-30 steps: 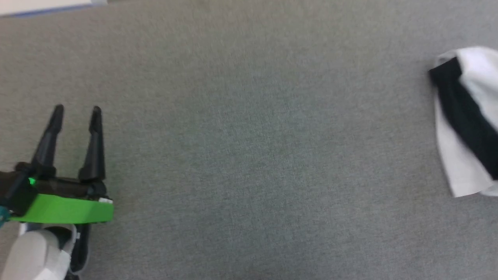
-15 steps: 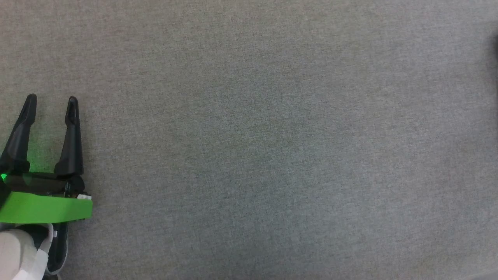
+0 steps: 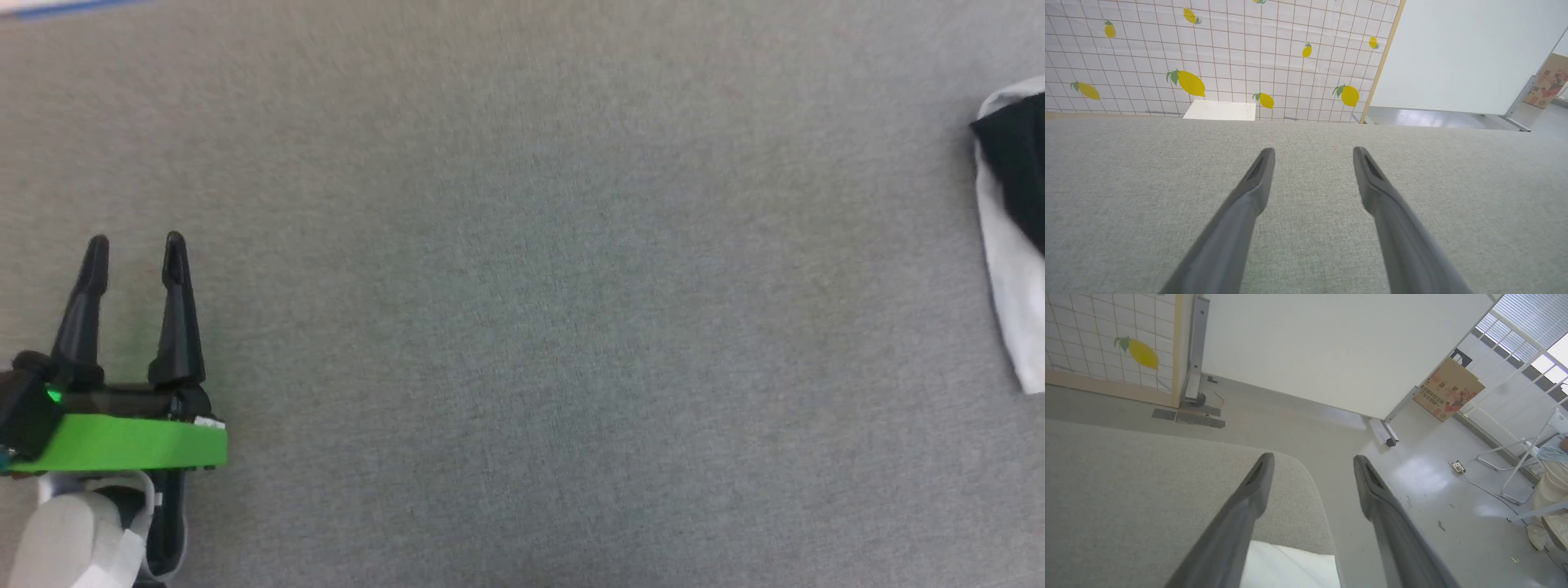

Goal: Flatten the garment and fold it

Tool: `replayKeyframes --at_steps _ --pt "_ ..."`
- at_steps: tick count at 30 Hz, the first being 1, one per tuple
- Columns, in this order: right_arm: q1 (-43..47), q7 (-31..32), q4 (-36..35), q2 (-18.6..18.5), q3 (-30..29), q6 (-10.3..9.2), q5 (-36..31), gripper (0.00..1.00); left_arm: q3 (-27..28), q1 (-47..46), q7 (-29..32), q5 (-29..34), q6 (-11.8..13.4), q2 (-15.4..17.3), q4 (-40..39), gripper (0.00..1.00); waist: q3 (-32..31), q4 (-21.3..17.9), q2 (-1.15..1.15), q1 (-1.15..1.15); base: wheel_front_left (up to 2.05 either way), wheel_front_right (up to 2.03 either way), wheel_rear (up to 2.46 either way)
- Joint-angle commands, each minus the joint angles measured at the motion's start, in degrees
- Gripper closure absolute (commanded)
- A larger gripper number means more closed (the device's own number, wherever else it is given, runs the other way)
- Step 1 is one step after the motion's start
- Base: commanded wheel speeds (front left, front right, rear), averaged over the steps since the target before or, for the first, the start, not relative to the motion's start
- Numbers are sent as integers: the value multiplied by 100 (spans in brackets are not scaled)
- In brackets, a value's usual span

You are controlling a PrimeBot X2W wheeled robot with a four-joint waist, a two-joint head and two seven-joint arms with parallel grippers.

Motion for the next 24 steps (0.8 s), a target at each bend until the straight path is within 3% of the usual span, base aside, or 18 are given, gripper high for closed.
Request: replayKeyframes --at_steps 1,8,16,19,24 --pt "-113 -146 -114 154 98 -10 126 0 7 42 -54 -39 36 -59 53 0 -776 183 0 0 0 0 0" --pt "-108 -871 -493 1288 409 -10 651 0 74 118 -129 -26 260 -378 397 0 -1681 449 0 0 0 0 0" --pt "423 -1610 -803 2636 656 -10 758 0 149 194 -152 47 537 -606 620 0 -2326 730 0 0 0 0 0" --pt "784 -1912 -801 2960 808 -10 753 0 118 248 -155 84 613 -690 696 0 -2522 842 0 0 0 0 0" --pt "1430 -2341 -709 3164 936 -10 733 0 14 304 -159 213 697 -762 775 0 -2778 1010 0 0 0 0 0"
